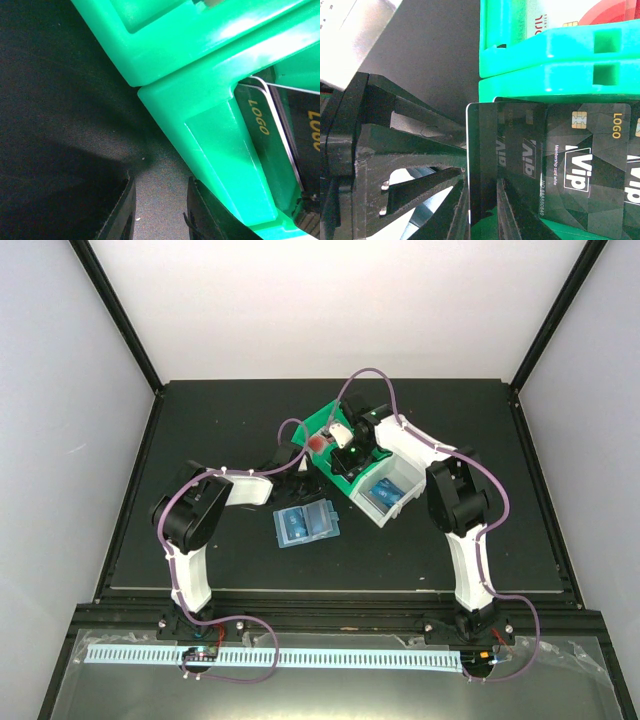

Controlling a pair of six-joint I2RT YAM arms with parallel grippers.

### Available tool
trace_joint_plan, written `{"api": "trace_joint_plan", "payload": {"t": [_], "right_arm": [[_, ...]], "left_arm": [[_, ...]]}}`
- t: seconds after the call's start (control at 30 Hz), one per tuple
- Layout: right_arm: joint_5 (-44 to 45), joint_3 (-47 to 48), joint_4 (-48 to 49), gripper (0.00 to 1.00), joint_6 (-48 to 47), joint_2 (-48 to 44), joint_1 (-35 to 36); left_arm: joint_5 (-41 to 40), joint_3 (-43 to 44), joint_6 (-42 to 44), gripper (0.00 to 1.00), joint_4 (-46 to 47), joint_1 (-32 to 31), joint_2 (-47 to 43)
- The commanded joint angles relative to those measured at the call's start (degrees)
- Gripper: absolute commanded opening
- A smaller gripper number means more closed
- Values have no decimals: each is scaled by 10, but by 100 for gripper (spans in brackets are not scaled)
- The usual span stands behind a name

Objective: Put the credit cards into the card holder
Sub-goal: Pick up the credit card from the storage box.

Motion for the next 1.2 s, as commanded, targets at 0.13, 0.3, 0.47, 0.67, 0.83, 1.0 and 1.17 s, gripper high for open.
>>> {"api": "trace_joint_plan", "payload": {"t": [0.13, 0.3, 0.47, 0.67, 0.83, 1.0, 1.17], "right_arm": [[-35, -2, -7, 15, 16, -12, 5], [-30, -10, 0, 14, 29, -23, 1], [-10, -21, 10, 10, 44, -36, -4], [9, -38, 20, 6, 54, -58, -7], [23, -52, 26, 4, 59, -79, -8], [51, -64, 38, 3, 67, -104, -9], [118, -69, 49, 3, 76, -122, -8]], "left_arm": [[-8, 16, 0, 31, -17, -4, 17], [-8, 17, 1, 31, -19, -5, 17], [-10, 18, 2, 31, -21, -4, 16], [-11, 20, 3, 31, -23, -4, 14], [-11, 20, 4, 31, -24, -5, 14], [-13, 19, 8, 32, -26, -4, 5], [-18, 19, 17, 34, -31, -5, -8]]}}
